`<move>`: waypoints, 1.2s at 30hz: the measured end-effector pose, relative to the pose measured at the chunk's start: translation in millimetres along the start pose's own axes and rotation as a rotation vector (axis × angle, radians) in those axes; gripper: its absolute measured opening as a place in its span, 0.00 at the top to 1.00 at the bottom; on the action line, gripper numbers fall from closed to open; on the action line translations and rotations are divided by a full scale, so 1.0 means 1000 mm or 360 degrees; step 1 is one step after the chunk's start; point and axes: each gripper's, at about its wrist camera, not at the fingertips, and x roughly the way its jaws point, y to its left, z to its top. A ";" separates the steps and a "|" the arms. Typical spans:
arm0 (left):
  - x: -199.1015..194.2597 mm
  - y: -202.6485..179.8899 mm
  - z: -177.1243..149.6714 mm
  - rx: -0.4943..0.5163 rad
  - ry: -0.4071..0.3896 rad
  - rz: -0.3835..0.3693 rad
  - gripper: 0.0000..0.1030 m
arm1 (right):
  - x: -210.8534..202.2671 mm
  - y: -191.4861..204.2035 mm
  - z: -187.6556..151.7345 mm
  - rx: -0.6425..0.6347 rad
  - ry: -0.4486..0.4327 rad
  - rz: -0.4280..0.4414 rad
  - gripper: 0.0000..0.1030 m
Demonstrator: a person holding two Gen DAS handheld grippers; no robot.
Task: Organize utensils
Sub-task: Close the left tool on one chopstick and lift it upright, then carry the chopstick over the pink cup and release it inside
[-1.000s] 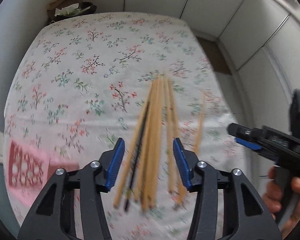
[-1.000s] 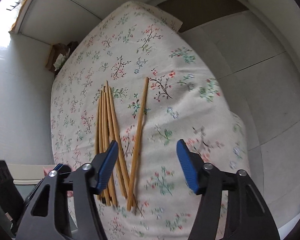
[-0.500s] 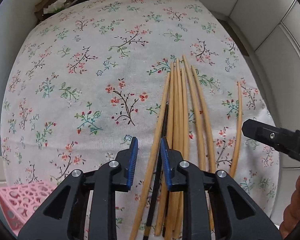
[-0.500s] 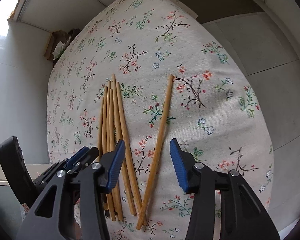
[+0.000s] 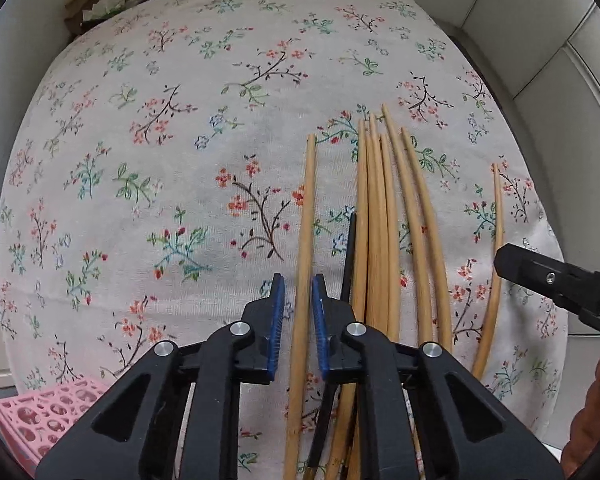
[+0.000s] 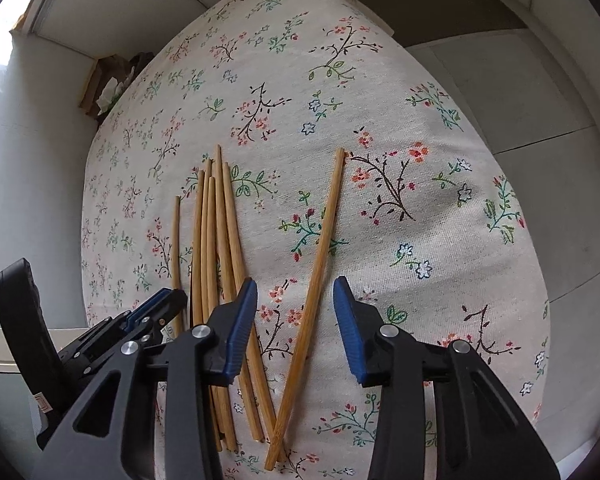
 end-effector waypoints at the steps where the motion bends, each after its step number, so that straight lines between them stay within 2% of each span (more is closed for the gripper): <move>1: 0.003 -0.001 0.002 0.0009 -0.0004 0.0000 0.87 | 0.000 0.001 0.000 -0.0005 -0.0001 -0.0003 0.61; 3: 0.004 -0.003 0.000 -0.0029 -0.0029 -0.0073 0.94 | 0.001 0.002 0.000 -0.0020 0.0002 -0.0016 0.61; 7: -0.003 0.011 -0.006 -0.0076 -0.0083 -0.0084 0.94 | 0.004 0.001 0.000 -0.0019 0.0009 -0.0025 0.61; 11: -0.034 0.020 -0.012 -0.0073 -0.0244 -0.0093 0.94 | 0.009 0.004 0.001 -0.0081 0.0010 -0.0064 0.62; 16: -0.078 0.012 -0.029 -0.0021 -0.0433 -0.0178 0.94 | 0.017 0.014 0.003 -0.0155 0.0015 -0.0130 0.67; 19: -0.104 -0.004 -0.040 0.0004 -0.0522 -0.0216 0.94 | 0.020 0.025 0.000 -0.0226 0.0017 -0.0247 0.76; 20: -0.114 -0.006 -0.045 0.0010 -0.0556 -0.0234 0.94 | 0.020 0.026 -0.001 -0.0236 0.0016 -0.0261 0.86; 22: -0.135 -0.013 -0.050 0.0016 -0.0614 -0.0261 0.94 | 0.019 0.029 -0.003 -0.0242 0.0033 -0.0231 0.93; 27: -0.163 -0.001 -0.057 -0.0057 -0.0754 -0.0371 0.94 | -0.007 0.048 -0.008 -0.0312 -0.0051 -0.0134 0.94; 34: -0.208 0.036 -0.076 -0.0142 -0.0975 -0.0430 0.94 | -0.053 0.067 -0.012 -0.0390 -0.0247 -0.0036 0.94; 36: -0.215 0.052 -0.079 -0.0185 -0.1027 -0.0412 0.94 | -0.067 0.068 -0.015 -0.0404 -0.0303 -0.0010 0.94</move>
